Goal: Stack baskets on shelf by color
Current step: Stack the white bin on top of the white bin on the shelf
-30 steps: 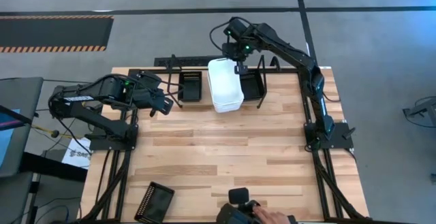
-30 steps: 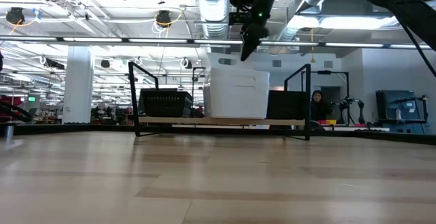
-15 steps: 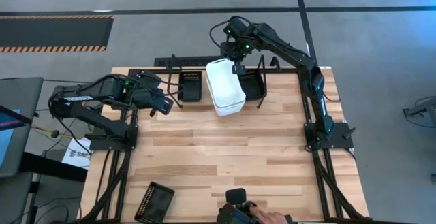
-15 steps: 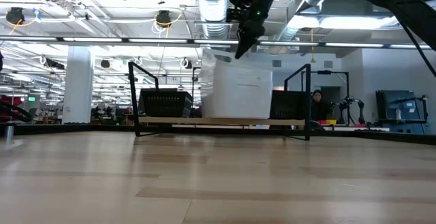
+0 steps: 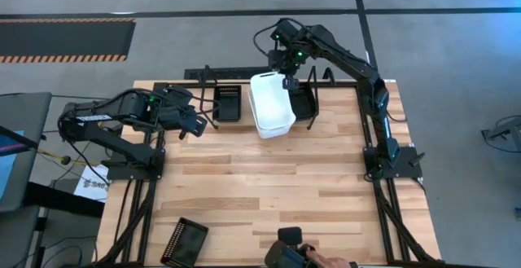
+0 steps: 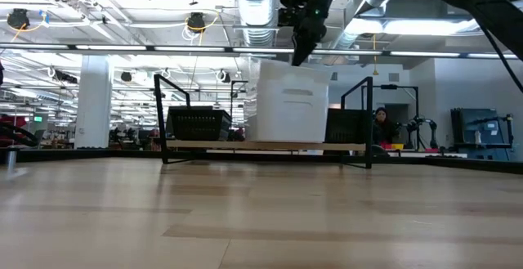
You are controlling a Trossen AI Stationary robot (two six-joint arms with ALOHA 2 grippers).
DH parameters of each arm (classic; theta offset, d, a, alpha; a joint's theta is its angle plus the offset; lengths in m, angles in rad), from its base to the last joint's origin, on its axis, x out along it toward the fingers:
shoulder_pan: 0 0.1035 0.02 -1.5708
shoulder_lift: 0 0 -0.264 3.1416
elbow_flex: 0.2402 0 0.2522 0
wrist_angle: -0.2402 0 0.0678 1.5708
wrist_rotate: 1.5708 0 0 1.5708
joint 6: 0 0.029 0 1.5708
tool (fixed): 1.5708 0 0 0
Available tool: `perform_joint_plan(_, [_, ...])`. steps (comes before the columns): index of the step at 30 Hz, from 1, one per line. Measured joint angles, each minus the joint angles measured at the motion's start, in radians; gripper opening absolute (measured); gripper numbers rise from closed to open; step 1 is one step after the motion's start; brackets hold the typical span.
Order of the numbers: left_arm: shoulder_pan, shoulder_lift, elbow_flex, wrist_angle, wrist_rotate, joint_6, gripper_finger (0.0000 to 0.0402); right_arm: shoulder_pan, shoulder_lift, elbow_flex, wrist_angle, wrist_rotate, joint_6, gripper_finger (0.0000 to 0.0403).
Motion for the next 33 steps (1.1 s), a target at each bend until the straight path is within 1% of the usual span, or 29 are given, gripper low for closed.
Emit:
perform_joint_plan(4, [0.000, 0.000, 0.000, 0.000, 0.000, 0.000, 0.0000, -0.006, 0.002, 0.000, -0.013, -0.025, 0.003, 0.0000])
perform_joint_plan(14, [0.000, 0.000, 0.000, 0.000, -0.001, 0.000, 0.0000, -0.009, 0.002, 0.002, -0.042, -0.039, 0.002, 0.0000])
perform_joint_plan(19, [0.000, 0.000, 0.000, 0.000, -0.003, 0.000, 0.0000, -0.017, 0.002, 0.002, -0.043, -0.139, 0.000, 0.0000])
perform_joint_plan(21, [0.000, 0.003, 0.000, 0.000, -0.009, 0.000, 0.0000, -0.019, 0.003, 0.002, -0.043, -0.158, 0.000, 0.0000])
perform_joint_plan(33, [0.000, 0.090, 0.000, -0.014, -0.013, 0.074, 0.0000, -0.052, 0.011, -0.064, -0.041, -0.162, 0.029, 0.0001])
